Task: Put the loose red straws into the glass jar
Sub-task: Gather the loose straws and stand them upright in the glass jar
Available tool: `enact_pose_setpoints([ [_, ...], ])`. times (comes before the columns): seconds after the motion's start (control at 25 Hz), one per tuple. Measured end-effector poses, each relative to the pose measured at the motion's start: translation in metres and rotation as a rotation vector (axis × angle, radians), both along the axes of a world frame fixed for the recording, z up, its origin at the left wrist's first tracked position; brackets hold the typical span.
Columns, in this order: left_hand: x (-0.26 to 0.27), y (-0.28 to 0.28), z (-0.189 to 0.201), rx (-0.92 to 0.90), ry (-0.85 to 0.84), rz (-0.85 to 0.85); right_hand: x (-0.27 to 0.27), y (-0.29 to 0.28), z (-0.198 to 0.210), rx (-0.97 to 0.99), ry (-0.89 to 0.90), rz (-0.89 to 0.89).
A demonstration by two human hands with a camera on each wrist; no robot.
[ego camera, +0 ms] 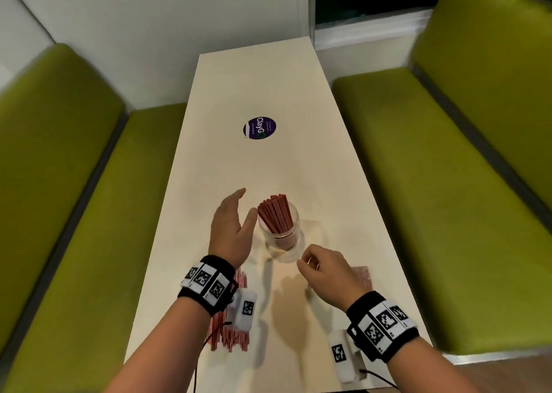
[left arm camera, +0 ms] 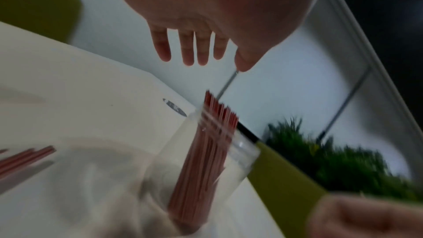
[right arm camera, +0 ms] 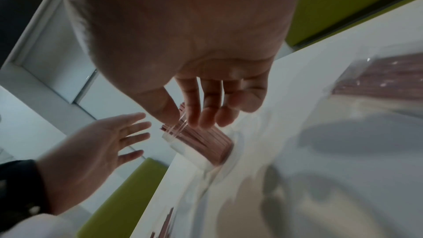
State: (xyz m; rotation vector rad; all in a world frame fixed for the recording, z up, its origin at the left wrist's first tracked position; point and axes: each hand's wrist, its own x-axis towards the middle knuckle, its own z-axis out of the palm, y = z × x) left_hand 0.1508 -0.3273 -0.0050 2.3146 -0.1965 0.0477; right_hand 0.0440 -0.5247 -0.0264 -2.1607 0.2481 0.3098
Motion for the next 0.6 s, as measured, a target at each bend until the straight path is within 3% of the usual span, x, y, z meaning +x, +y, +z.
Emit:
enact_pose_setpoints([
  [0.12,-0.043,0.035,-0.003,-0.109,0.114,0.191,0.002,0.027,-0.009,-0.063,0.112,0.21],
  [0.24,-0.087,0.069,-0.038,0.083,0.175,0.232,0.01,0.072,-0.021,-0.176,0.177,0.393],
  [0.36,-0.12,0.088,-0.074,0.322,0.173,0.18,0.02,0.114,-0.029,-0.239,0.213,0.354],
  [0.6,-0.135,0.084,-0.087,0.388,0.132,0.213,0.031,0.152,-0.034,-0.204,0.221,0.288],
])
